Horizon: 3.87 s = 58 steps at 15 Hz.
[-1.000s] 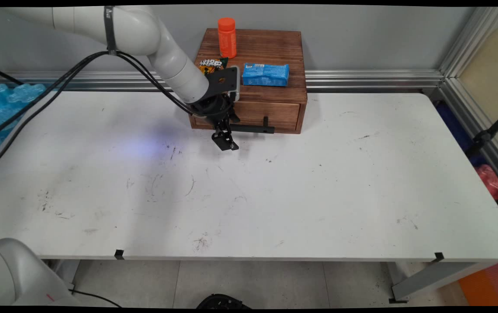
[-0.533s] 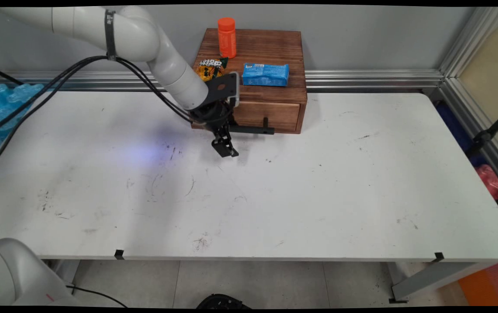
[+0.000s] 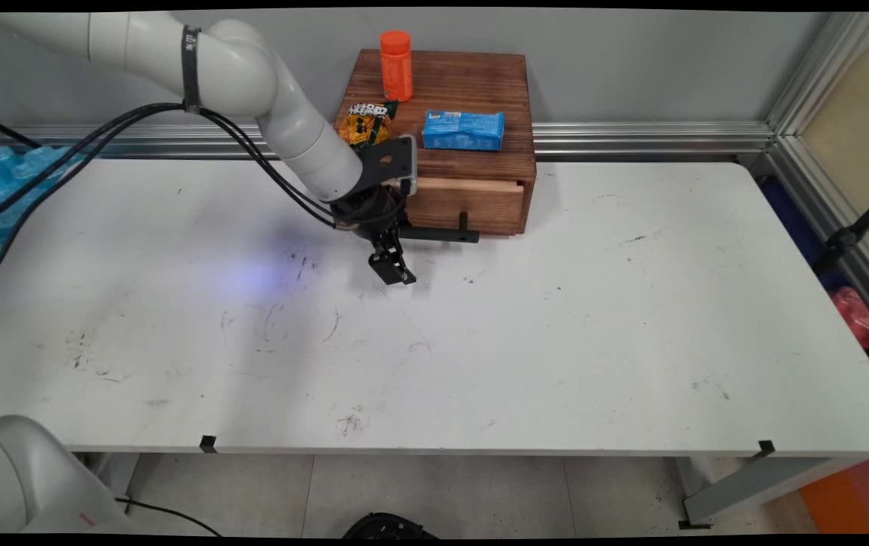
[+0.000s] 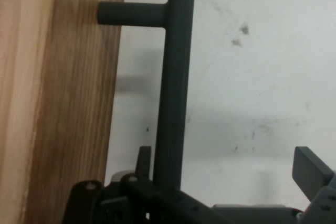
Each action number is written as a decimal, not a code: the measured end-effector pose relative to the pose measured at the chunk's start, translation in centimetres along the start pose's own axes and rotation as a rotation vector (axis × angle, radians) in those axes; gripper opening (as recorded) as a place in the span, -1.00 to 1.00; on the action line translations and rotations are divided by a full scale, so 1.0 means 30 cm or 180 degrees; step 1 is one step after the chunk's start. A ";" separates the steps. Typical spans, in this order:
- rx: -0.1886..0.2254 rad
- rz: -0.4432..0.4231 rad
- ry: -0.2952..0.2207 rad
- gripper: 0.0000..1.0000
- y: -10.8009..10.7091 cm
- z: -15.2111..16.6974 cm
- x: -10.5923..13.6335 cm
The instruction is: Open the drawer
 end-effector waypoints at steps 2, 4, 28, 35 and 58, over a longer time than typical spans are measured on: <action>-0.0009 -0.0018 0.0004 1.00 0.007 0.000 0.003; -0.0008 -0.0041 0.0007 1.00 0.015 -0.002 0.007; -0.0080 -0.0351 -0.0087 1.00 0.235 -0.007 0.079; -0.0152 -0.0432 -0.0141 1.00 0.319 0.001 0.100; -0.0351 -0.0439 -0.0295 1.00 0.553 -0.058 0.144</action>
